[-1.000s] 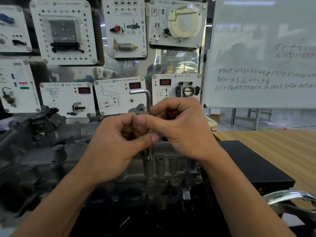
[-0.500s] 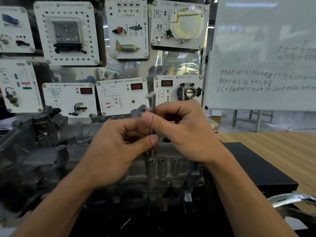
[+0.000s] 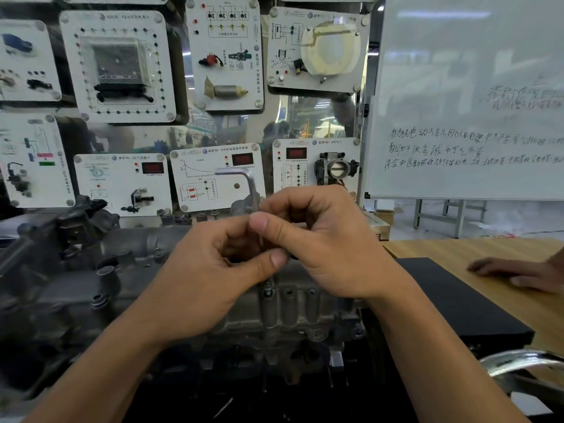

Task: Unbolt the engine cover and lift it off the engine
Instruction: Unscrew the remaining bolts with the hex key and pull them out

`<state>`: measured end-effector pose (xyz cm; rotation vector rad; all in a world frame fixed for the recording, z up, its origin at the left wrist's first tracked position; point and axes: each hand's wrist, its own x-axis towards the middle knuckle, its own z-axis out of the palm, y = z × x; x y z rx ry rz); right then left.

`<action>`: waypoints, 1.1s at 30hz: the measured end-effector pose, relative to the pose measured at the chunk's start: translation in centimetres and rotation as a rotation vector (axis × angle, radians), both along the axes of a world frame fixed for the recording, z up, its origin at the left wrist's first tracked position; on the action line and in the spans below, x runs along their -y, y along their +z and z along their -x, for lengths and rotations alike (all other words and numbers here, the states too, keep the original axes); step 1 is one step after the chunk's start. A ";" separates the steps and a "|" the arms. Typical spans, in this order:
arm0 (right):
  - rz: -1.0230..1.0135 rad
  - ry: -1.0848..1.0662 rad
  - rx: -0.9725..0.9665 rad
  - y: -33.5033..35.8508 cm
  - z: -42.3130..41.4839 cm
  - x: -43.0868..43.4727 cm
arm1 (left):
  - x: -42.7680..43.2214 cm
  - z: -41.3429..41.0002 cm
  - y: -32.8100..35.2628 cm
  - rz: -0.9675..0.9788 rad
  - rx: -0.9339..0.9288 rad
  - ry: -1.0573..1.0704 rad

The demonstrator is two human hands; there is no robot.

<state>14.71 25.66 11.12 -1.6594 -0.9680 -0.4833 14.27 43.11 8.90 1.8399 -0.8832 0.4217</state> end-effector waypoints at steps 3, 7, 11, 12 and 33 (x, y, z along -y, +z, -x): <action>0.011 0.050 -0.037 0.0 0.0 0.3 | -0.6 0.5 0.1 -0.060 -0.043 -0.065; -0.002 0.042 -0.010 0.1 0.1 0.1 | -0.3 0.4 0.1 -0.008 -0.027 -0.024; -0.081 -0.012 0.048 0.1 0.0 -0.4 | 0.3 0.3 0.1 0.055 0.010 0.034; -0.099 -0.030 0.049 0.0 -0.1 -0.5 | 0.4 0.2 0.1 0.067 0.016 0.054; -0.079 -0.005 0.102 -0.1 -0.4 -0.3 | 0.5 0.1 0.2 0.093 0.036 0.011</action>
